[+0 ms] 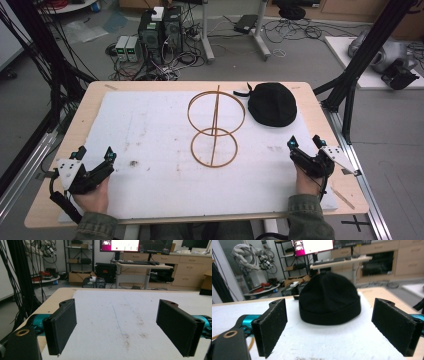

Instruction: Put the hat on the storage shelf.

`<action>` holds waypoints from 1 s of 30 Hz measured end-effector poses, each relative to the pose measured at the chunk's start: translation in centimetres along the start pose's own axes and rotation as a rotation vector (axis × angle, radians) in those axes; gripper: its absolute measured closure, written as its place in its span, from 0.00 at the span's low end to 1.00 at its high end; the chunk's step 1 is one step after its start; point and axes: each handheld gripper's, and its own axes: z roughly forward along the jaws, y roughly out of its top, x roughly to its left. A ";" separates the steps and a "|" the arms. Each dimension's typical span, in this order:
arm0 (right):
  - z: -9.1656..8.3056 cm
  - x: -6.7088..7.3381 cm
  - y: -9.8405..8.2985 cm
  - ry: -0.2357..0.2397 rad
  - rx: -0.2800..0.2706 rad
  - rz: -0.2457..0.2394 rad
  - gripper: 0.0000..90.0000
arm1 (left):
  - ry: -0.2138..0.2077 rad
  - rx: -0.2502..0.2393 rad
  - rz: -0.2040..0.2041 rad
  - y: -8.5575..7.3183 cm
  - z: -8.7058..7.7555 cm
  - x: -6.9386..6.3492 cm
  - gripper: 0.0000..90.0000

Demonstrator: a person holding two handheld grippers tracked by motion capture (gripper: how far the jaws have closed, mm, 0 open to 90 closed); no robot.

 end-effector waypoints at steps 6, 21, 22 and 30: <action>-0.7 -0.1 0.2 0.000 -0.040 -0.015 0.13 | 0.012 -0.020 -0.005 0.2 -0.1 -0.1 0.20; -1.1 -0.6 0.3 -0.037 -0.056 0.012 0.13 | 0.002 -0.016 -0.011 0.2 0.0 -0.2 0.19; -1.1 -0.6 0.3 -0.031 -0.056 0.011 0.13 | -0.002 -0.014 -0.011 0.2 0.0 -0.2 0.19; -0.5 -0.4 0.6 -0.008 -0.043 0.001 0.13 | -0.014 -0.007 -0.009 0.2 0.1 -0.3 0.19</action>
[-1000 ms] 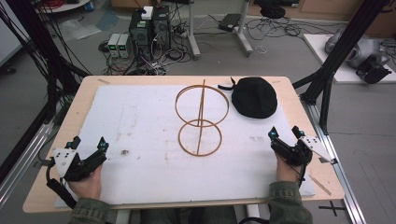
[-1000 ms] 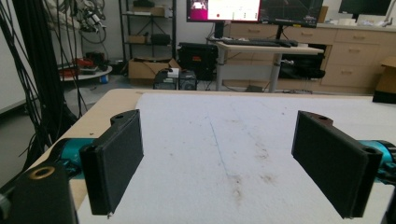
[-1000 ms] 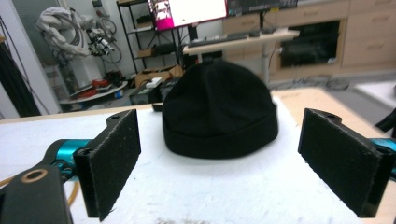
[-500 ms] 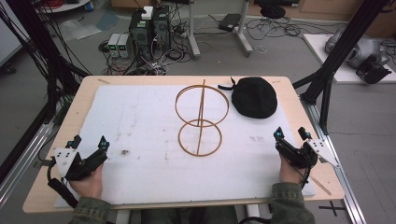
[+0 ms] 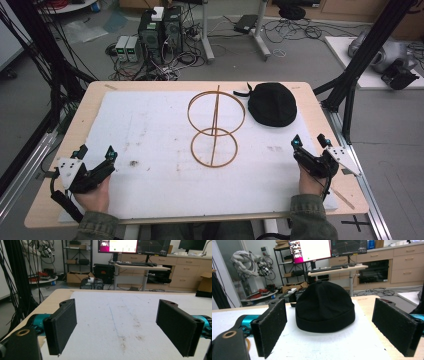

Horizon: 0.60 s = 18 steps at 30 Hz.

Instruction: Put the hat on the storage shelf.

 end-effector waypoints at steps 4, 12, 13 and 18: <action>0.3 0.1 0.0 0.005 0.005 -0.007 0.13 | 0.000 -0.008 0.012 0.2 0.0 -0.1 0.19; 1.3 -0.1 0.3 0.007 0.026 -0.025 0.13 | -0.009 0.001 0.019 0.1 0.0 -0.3 0.19; 1.3 -0.1 0.3 0.007 0.026 -0.025 0.13 | -0.009 0.001 0.018 0.1 0.0 -0.3 0.19; 2.1 0.2 0.7 0.003 0.033 -0.042 0.13 | -0.015 0.011 0.018 0.1 0.0 -0.3 0.19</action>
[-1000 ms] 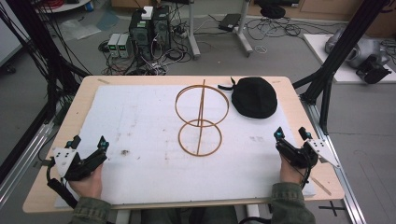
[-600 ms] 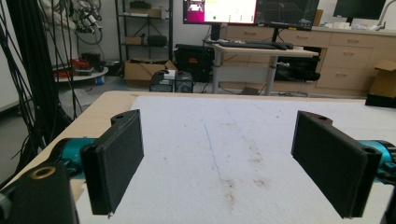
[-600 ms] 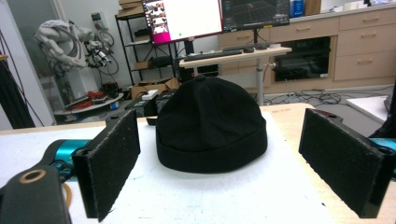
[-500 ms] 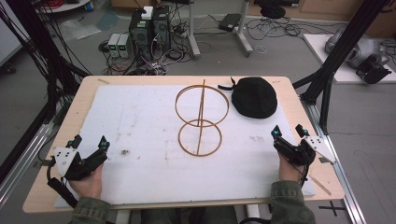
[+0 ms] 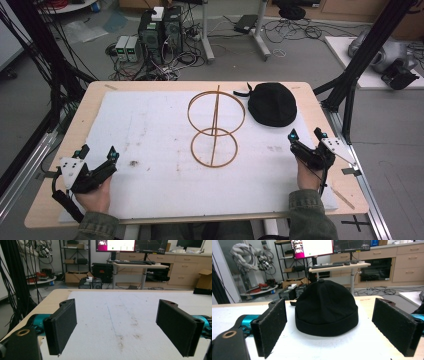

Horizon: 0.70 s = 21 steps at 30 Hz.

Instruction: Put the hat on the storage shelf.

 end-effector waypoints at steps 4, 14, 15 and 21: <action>0.9 0.3 0.4 -0.008 0.025 -0.018 0.13 | -0.007 0.003 -0.008 0.0 0.0 0.1 0.19; 3.3 0.8 1.8 -0.003 0.053 -0.040 0.13 | 0.006 0.003 -0.024 0.0 -0.3 0.9 0.19; 3.6 0.9 1.9 -0.002 0.057 -0.038 0.13 | 0.009 0.000 -0.033 0.0 -0.3 1.0 0.19; 5.6 2.0 2.7 0.011 0.103 -0.084 0.13 | 0.007 0.001 -0.049 0.0 -0.5 1.1 0.19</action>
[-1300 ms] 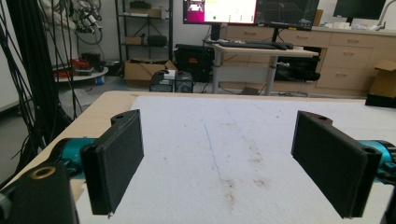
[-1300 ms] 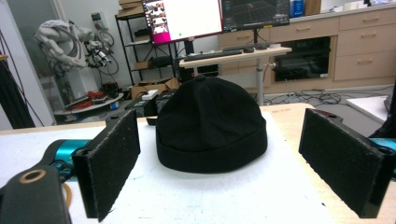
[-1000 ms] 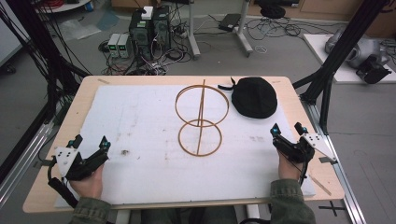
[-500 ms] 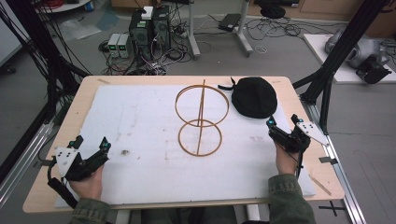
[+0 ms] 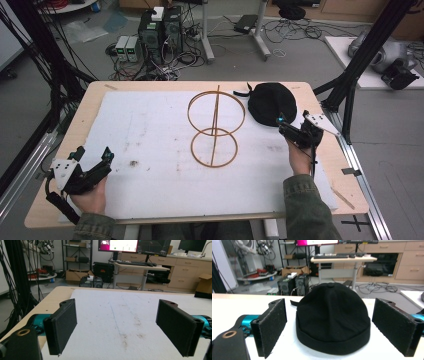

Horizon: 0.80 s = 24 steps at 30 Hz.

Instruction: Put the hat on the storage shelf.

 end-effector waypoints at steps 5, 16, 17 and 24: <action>1.5 0.8 1.0 -0.004 0.018 -0.003 0.13 | -0.008 0.005 0.005 -0.1 0.1 -0.2 0.19; 5.3 0.0 1.1 -0.063 0.095 -0.027 0.13 | 0.000 0.004 0.008 0.0 -0.2 0.0 0.19; 5.6 -0.2 0.9 -0.066 0.105 -0.019 0.13 | -0.001 0.005 0.009 0.0 -0.2 0.0 0.19; 7.3 -1.5 0.9 -0.084 0.139 -0.006 0.13 | -0.005 0.006 0.033 0.0 -0.2 0.0 0.19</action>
